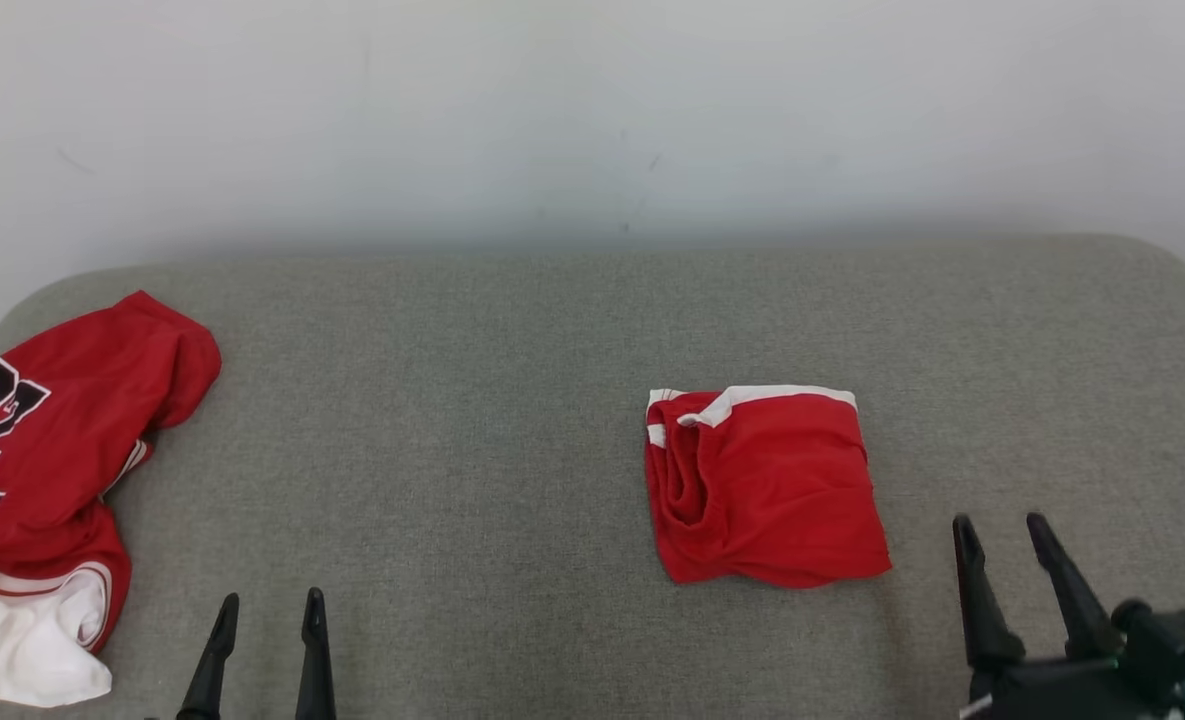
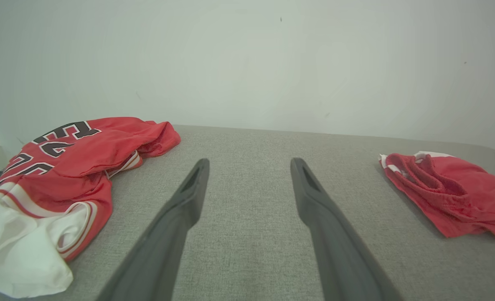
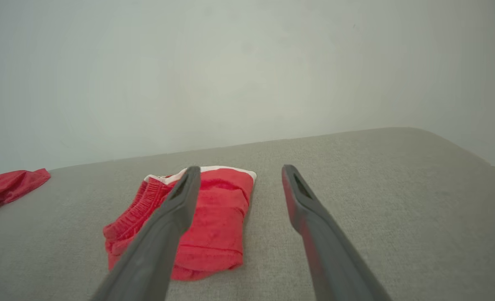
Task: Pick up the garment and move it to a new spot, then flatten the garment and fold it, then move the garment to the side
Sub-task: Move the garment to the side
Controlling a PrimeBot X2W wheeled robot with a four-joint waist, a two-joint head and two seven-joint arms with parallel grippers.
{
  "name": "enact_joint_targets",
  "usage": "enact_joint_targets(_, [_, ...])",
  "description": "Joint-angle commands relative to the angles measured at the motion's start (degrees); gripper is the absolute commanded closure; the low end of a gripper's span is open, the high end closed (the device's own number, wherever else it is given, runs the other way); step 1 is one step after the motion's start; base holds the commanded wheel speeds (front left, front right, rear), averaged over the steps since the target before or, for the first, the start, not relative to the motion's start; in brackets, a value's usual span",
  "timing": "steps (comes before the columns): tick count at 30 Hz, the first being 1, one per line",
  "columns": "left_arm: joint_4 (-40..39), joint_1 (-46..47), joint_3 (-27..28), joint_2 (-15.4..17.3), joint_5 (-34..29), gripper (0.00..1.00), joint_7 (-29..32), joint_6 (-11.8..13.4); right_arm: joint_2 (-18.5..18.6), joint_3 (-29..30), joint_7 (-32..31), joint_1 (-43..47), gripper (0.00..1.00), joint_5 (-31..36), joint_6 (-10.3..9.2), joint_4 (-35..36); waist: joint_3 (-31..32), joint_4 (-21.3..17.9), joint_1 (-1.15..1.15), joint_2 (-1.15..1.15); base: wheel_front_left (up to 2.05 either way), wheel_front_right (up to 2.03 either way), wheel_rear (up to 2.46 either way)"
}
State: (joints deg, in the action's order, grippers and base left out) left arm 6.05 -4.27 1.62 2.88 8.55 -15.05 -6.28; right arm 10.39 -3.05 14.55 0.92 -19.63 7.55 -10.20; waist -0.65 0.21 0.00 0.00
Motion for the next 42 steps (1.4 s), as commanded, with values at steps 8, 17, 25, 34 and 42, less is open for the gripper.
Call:
enact_joint_targets(8, [0.1,2.5,-2.4,0.0,0.5,0.0,-0.2,0.6,2.9,-2.0,-4.1,-12.8,0.0,-1.5,-0.14,-7.5,-3.1,2.5,0.0,0.0,0.0,0.0,0.0])
enact_joint_targets(17, [0.9,4.8,-4.8,0.0,1.9,0.0,-0.2,1.3,3.6,-4.7,-10.3,-25.5,0.0,-2.0,-0.14,-24.0,-5.8,5.6,0.0,0.0,0.0,0.0,0.0])
enact_joint_targets(25, [0.8,6.3,-5.8,0.0,2.3,0.0,-0.2,1.6,3.2,-4.9,-11.3,-31.1,0.0,-3.5,-0.14,-36.7,-7.6,6.6,0.0,0.0,0.0,0.0,0.0])
enact_joint_targets(34, [1.0,7.0,-5.8,0.0,2.3,0.0,-0.2,1.9,0.2,-8.9,-12.8,-32.1,0.25,-7.5,-0.13,-44.4,-8.3,6.4,0.0,0.0,0.0,0.0,0.0])
enact_joint_targets(42, [1.2,7.6,-6.2,0.0,2.4,0.0,-0.2,1.9,3.0,-13.0,-11.6,-35.4,1.0,-8.9,-0.15,-45.3,-8.5,6.0,0.0,0.0,0.0,0.0,0.0])
